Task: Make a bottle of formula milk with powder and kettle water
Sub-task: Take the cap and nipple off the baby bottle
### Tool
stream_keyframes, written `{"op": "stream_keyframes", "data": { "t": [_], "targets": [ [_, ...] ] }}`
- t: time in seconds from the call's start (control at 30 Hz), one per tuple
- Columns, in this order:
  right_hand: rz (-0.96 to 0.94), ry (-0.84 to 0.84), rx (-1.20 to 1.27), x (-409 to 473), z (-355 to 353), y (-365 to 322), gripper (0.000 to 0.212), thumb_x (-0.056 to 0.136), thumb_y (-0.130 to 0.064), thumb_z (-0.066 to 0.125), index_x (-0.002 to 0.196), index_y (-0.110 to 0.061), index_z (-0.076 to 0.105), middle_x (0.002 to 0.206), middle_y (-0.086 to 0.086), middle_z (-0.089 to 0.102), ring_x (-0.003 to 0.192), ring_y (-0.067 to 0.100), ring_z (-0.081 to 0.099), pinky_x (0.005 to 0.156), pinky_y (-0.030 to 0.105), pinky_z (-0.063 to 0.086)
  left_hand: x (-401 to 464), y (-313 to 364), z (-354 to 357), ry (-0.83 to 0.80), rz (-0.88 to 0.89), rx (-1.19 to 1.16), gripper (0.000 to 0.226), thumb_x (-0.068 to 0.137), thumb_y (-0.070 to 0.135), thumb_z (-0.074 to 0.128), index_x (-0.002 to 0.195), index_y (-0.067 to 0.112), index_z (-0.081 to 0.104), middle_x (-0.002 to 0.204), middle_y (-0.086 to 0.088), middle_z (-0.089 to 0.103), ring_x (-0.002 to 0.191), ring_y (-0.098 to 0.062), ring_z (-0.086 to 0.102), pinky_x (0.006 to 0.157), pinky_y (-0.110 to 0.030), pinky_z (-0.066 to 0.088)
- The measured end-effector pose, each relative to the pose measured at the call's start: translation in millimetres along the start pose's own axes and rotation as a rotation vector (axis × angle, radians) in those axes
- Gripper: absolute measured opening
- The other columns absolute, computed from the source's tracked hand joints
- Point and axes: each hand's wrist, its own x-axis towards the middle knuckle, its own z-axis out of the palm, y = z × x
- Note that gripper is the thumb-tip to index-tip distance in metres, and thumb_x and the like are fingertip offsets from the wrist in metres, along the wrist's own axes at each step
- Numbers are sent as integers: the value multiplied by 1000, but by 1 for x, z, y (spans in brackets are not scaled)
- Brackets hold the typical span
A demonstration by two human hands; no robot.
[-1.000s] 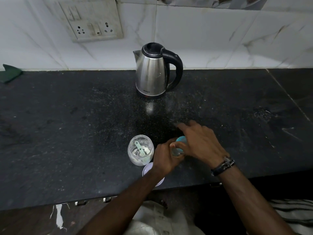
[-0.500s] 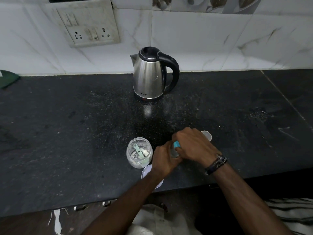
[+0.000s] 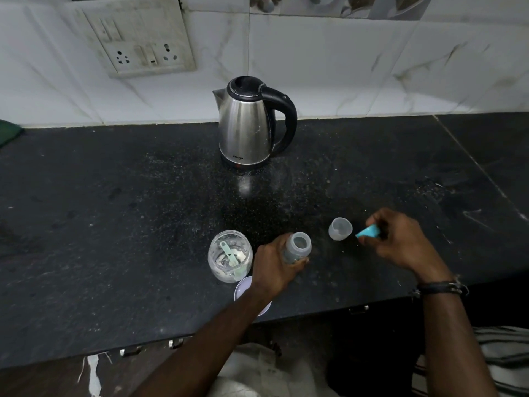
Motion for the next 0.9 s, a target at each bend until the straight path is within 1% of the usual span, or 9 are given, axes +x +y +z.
{"op": "stream_keyframes", "data": {
  "t": [0.1, 0.17, 0.23, 0.37, 0.5, 0.63, 0.73, 0.8, 0.9],
  "targets": [
    [74, -59, -27, 1, 18, 22, 32, 66, -15, 89, 74, -27, 60, 89, 2, 67, 74, 10, 60, 57, 20, 43, 0, 1, 0, -4, -10, -8, 52, 67, 38, 83, 114, 25, 68, 102, 10, 75, 92, -3, 69, 82, -33, 57],
    [77, -77, -23, 1, 32, 29, 33, 63, -12, 90, 70, -26, 61, 92, 4, 67, 82, 19, 64, 67, 28, 50, -1, 2, 0, -5, -21, -14, 51, 67, 35, 84, 114, 23, 69, 102, 9, 75, 92, -4, 70, 82, -34, 57],
    [68, -89, -41, 2, 43, 31, 31, 62, -8, 87, 69, -24, 62, 95, 6, 65, 88, 24, 64, 75, 35, 53, -1, 3, 0, -7, -27, -15, 52, 67, 34, 84, 114, 22, 69, 102, 8, 75, 92, -6, 70, 82, -35, 57],
    [54, -96, -45, 4, 57, 35, 38, 63, -2, 83, 71, -27, 56, 96, 3, 60, 90, 24, 61, 74, 31, 48, -3, 7, -1, -6, -47, -40, 51, 67, 33, 84, 113, 21, 69, 102, 8, 75, 93, -4, 70, 83, -36, 57],
    [46, -83, 9, 3, 65, 36, 54, 61, 1, 81, 93, -29, 48, 101, 3, 58, 90, 22, 58, 73, 34, 48, -4, 10, -2, -2, -61, -36, 51, 65, 34, 84, 113, 22, 69, 103, 11, 74, 93, 0, 68, 83, -35, 57],
    [55, -105, 27, 1, 64, 35, 67, 61, 1, 81, 106, -30, 41, 110, 0, 56, 99, 21, 57, 82, 44, 53, -5, 12, -2, -7, -82, -30, 52, 65, 29, 87, 113, 22, 68, 103, 11, 74, 94, -1, 68, 84, -35, 57],
    [70, -126, 26, 1, 62, 36, 74, 60, -4, 85, 116, -27, 41, 113, 0, 55, 103, 20, 56, 85, 45, 54, -6, 15, -4, -18, -66, -5, 57, 65, 29, 89, 117, 20, 67, 107, 9, 73, 98, -5, 68, 87, -36, 56],
    [77, -138, 20, 1, 62, 36, 79, 60, -5, 87, 121, -23, 40, 115, 1, 54, 103, 20, 56, 84, 44, 55, -6, 16, -5, -40, -44, 28, 69, 64, 30, 90, 125, 17, 62, 115, 5, 72, 106, -9, 66, 92, -35, 53],
    [77, -135, 3, 1, 62, 38, 83, 58, -6, 89, 125, -20, 41, 119, 4, 54, 106, 21, 55, 85, 40, 53, -8, 20, -7, -57, -32, 68, 77, 62, 32, 92, 129, 16, 58, 117, 4, 71, 108, -11, 65, 93, -34, 52]
  ]
}}
